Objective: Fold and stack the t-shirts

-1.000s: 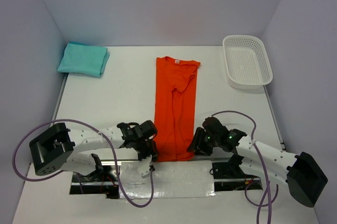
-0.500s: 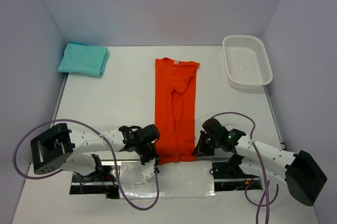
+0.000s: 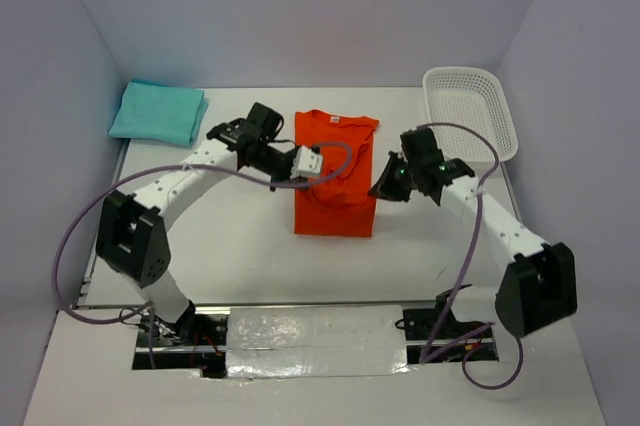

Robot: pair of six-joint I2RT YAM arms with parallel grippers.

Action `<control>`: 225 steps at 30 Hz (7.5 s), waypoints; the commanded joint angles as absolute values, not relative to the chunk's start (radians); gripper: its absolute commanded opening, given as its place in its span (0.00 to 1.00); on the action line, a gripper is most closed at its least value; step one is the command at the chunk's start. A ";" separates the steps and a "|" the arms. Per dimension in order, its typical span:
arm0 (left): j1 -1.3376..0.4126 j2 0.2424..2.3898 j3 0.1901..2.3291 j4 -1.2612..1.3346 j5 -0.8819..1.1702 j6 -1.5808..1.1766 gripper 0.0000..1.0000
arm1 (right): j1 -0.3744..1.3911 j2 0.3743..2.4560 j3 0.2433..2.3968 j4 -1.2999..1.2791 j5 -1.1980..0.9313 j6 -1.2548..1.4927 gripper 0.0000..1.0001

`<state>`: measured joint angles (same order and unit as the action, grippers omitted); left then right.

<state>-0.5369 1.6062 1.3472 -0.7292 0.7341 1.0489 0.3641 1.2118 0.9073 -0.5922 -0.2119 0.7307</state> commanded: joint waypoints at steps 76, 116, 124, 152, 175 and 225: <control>-0.609 1.839 1.103 -0.350 0.404 1.384 0.54 | 0.319 1.707 0.847 -0.302 -0.278 0.644 0.65; -0.599 1.572 1.538 -0.989 0.509 0.657 0.00 | 0.365 1.089 0.929 -0.822 -0.348 0.503 0.00; -0.434 1.798 1.673 -0.890 0.512 0.604 0.00 | 0.232 1.470 1.146 -0.730 -0.370 0.425 0.00; -0.340 1.924 1.692 -0.531 0.463 0.278 0.40 | 0.319 1.605 1.212 -0.507 -0.239 0.498 0.05; -0.305 2.079 1.709 -0.411 0.227 0.012 0.60 | 0.239 1.881 1.262 -0.452 -0.160 0.529 0.00; -0.224 2.148 1.627 -0.615 0.606 -0.042 0.00 | 0.334 1.557 0.897 -0.411 -0.235 0.603 0.65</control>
